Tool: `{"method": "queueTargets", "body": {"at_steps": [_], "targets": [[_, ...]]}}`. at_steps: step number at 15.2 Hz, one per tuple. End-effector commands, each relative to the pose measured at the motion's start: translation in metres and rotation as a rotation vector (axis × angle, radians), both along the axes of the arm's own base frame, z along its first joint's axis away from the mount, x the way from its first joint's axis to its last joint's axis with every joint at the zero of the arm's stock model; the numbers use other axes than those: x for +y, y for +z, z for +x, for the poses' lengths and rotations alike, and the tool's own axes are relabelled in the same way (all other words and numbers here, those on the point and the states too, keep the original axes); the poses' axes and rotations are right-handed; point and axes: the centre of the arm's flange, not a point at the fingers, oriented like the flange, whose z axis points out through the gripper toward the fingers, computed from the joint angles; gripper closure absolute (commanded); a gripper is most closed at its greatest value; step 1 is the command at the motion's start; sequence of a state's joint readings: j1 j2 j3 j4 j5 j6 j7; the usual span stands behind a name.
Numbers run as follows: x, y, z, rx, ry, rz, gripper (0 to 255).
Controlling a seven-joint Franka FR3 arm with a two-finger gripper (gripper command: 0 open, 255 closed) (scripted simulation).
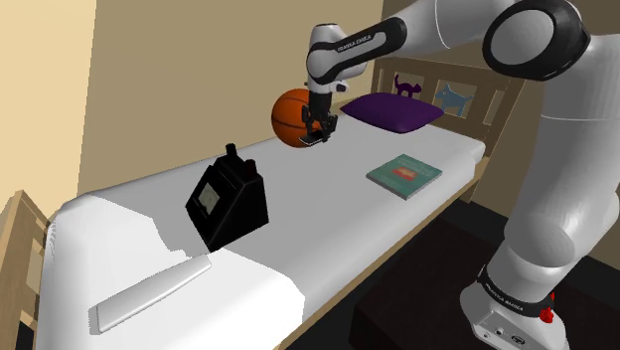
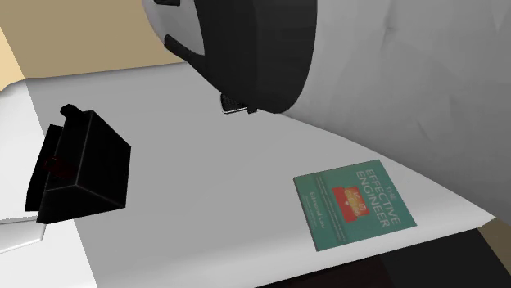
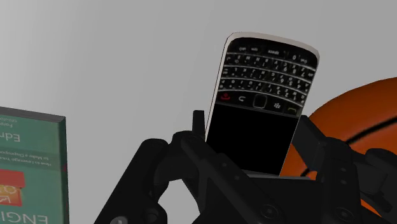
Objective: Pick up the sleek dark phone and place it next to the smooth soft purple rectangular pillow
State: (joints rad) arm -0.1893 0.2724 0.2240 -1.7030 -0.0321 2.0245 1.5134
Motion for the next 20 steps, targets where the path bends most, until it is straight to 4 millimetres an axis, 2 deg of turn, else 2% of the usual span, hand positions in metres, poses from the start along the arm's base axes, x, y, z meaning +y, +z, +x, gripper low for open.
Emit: {"method": "queueTargets", "body": {"at_steps": [1,15,20], "targets": [[-0.001,0.011,0.000,0.000,0.000,0.000,255],[-0.001,0.083,0.000,0.000,0.000,0.000,255],[-0.065,0.083,-0.015,0.000,0.000,0.000,255]]}}
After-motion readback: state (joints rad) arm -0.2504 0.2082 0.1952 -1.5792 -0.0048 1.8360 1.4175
